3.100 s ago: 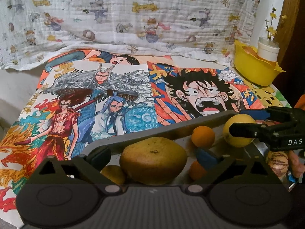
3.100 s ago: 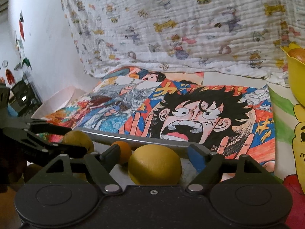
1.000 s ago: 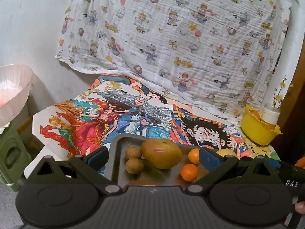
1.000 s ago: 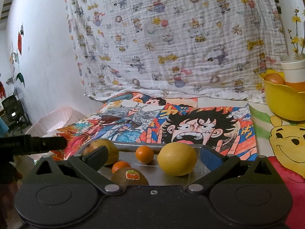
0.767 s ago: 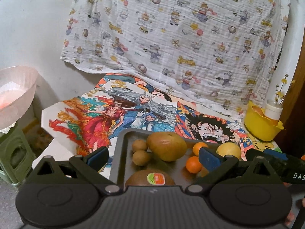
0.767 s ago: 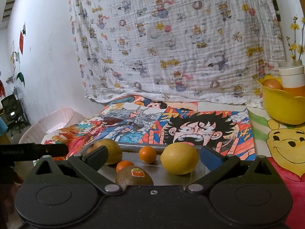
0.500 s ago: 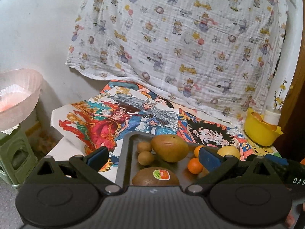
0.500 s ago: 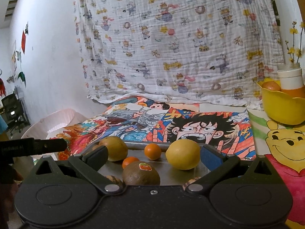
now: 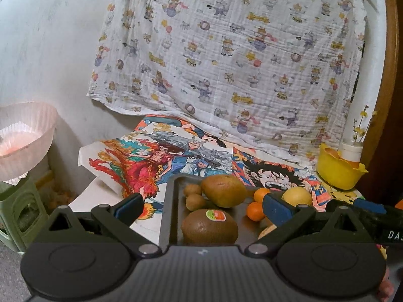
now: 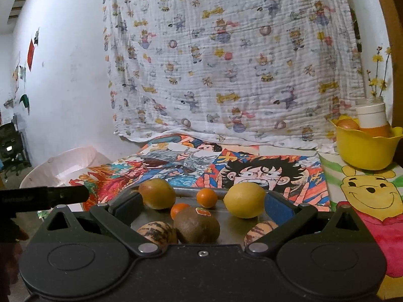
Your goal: Organize fruits
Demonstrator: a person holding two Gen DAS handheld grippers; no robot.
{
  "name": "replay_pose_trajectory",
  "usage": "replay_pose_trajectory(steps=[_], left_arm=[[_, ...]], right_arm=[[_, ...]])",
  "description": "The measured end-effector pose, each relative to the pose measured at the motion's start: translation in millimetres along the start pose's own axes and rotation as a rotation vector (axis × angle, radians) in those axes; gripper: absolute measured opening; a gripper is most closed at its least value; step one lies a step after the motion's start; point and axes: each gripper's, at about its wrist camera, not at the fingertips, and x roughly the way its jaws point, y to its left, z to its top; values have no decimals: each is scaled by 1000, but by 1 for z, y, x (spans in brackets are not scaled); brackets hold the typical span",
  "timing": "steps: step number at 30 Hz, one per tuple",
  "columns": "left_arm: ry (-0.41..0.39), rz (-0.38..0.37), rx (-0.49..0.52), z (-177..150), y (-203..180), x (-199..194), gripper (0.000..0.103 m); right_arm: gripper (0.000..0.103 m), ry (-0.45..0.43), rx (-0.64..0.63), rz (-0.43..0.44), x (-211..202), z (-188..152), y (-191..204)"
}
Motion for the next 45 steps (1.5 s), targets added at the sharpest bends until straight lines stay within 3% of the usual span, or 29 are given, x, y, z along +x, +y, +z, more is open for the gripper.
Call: replay_pose_trajectory(steps=[12, 26, 45], left_arm=[[26, -34, 40, -19, -1, -7, 103], [79, -37, 40, -35, 2, -8, 103], [119, 3, 36, -40, 8, -4, 102]], right_arm=[[102, -3, 86, -72, -13, -18, -9], [102, 7, 20, -36, -20, -37, 4], [102, 86, 38, -29, -11, -44, 3]])
